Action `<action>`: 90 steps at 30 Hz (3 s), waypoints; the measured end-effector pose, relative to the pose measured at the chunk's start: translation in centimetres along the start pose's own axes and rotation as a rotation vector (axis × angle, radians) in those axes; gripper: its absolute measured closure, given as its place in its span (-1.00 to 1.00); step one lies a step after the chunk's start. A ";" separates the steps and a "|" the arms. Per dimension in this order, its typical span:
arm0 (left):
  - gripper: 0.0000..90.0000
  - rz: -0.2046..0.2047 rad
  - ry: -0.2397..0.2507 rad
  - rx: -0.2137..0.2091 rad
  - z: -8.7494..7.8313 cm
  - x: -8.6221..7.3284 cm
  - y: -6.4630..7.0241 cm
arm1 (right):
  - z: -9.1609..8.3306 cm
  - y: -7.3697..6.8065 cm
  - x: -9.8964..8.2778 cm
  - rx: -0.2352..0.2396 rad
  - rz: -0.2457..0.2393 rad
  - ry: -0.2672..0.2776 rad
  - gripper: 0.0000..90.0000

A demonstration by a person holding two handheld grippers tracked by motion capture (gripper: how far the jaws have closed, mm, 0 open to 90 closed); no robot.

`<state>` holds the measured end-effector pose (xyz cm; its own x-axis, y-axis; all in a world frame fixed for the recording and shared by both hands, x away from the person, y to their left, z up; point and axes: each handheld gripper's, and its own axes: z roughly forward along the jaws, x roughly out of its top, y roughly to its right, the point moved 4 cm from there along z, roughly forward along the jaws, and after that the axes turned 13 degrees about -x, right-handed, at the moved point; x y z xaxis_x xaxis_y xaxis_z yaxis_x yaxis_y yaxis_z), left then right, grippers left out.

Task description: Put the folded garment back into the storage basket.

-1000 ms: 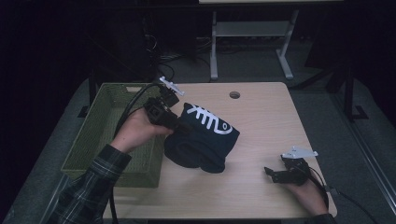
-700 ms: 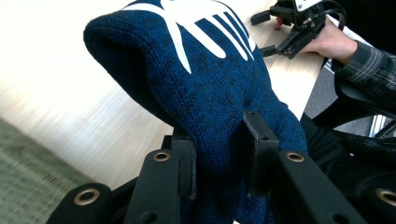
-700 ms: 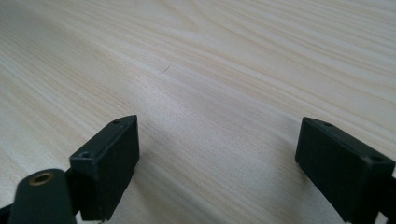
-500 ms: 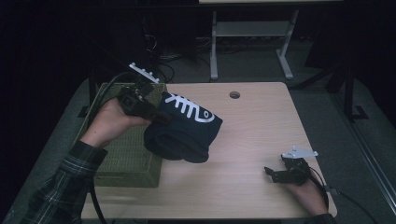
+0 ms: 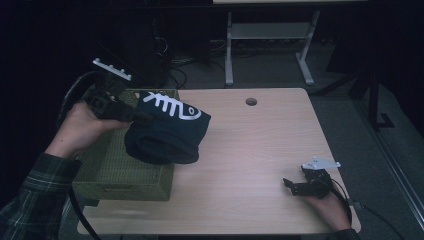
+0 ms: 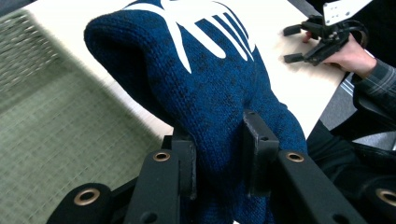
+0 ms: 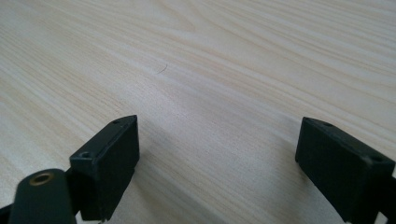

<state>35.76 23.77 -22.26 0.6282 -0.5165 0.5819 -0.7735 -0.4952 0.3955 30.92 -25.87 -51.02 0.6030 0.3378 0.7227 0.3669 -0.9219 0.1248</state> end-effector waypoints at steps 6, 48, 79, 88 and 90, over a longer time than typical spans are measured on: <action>0.56 -0.032 0.046 0.027 -2.3 -1.3 -0.8 | 0.0 0.0 0.0 -0.002 0.002 -0.001 -0.71; 0.56 -0.225 0.082 0.021 -2.8 -10.2 -8.1 | 0.1 0.1 0.0 -0.014 0.007 -0.001 -0.71; 0.56 -0.330 0.008 0.032 1.3 -13.8 -15.1 | 0.1 0.1 0.0 -0.015 0.006 0.000 -0.71; 0.40 -0.313 -0.045 0.142 1.7 -14.2 -16.2 | 0.1 0.1 0.1 -0.015 0.007 -0.001 -0.71; 0.31 -0.307 -0.045 0.172 1.6 -14.2 -16.4 | 0.1 0.1 0.1 -0.015 0.007 -0.001 -0.71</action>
<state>39.61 38.10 -38.16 0.8350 -0.3540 0.4213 -0.5253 -0.7407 0.4188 31.04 -25.95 -51.02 0.6063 0.3312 0.7230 0.3516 -0.9271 0.1298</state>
